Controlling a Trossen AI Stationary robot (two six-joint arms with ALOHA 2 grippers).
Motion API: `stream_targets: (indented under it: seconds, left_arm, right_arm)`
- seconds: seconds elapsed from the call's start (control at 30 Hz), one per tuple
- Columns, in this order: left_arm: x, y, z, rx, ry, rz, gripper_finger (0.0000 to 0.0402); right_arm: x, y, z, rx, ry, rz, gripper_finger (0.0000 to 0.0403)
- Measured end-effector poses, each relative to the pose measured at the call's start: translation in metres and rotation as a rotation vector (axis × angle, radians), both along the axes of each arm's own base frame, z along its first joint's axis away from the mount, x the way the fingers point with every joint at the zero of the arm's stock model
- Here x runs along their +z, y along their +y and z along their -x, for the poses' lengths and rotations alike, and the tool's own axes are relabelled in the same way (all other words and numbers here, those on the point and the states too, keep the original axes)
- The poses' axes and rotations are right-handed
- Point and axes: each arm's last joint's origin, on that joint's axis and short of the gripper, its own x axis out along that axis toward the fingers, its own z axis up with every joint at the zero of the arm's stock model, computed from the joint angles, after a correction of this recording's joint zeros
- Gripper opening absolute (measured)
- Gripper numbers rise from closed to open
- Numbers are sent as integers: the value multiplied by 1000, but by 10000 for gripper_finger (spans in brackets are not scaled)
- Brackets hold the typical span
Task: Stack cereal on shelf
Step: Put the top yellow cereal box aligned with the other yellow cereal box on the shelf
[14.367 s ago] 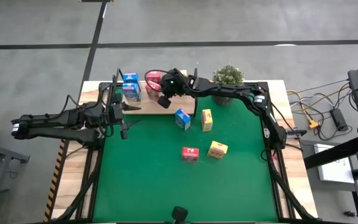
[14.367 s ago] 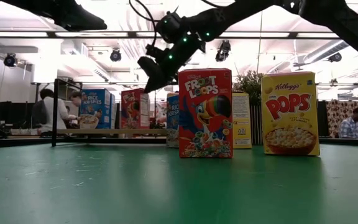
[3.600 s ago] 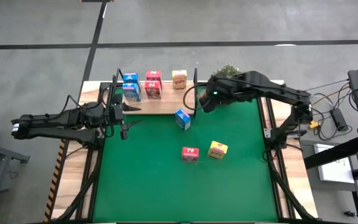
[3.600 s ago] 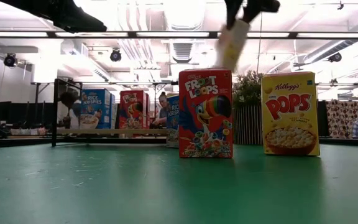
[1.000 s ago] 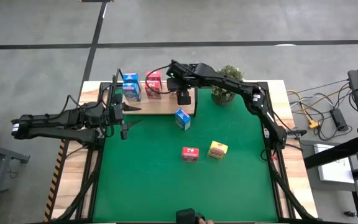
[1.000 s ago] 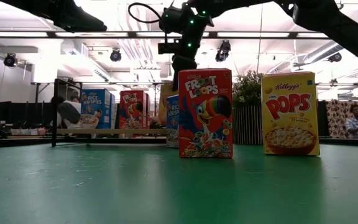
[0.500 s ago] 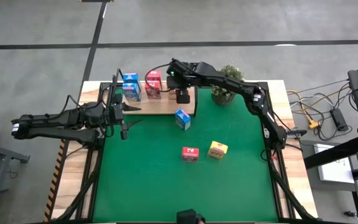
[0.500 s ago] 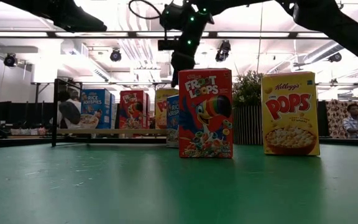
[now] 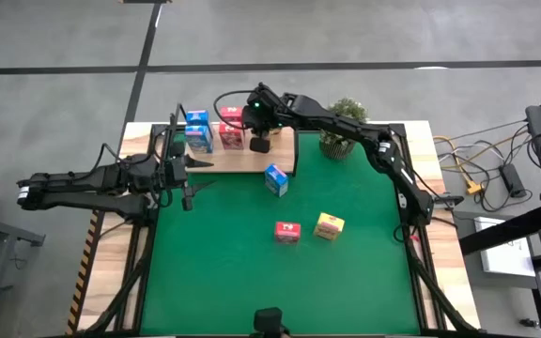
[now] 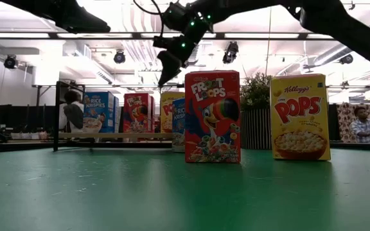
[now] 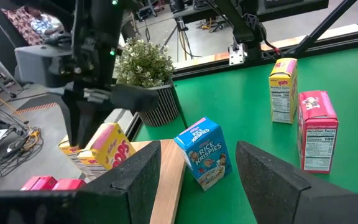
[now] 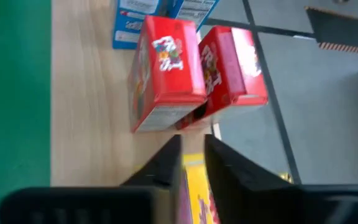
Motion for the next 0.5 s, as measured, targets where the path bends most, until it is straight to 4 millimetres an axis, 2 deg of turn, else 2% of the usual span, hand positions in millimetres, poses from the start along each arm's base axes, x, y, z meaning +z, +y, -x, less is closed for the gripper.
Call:
stream_targets:
  seconds: [0.1, 0.5]
  left_arm:
    - [0, 0, 0, 0, 0, 0, 192]
    - [-1, 0, 0, 0, 8, 0, 192]
  right_arm:
    - [-5, -2, -3, 13, 6, 13, 16]
    - [-20, -5, -6, 13, 53, -4, 13]
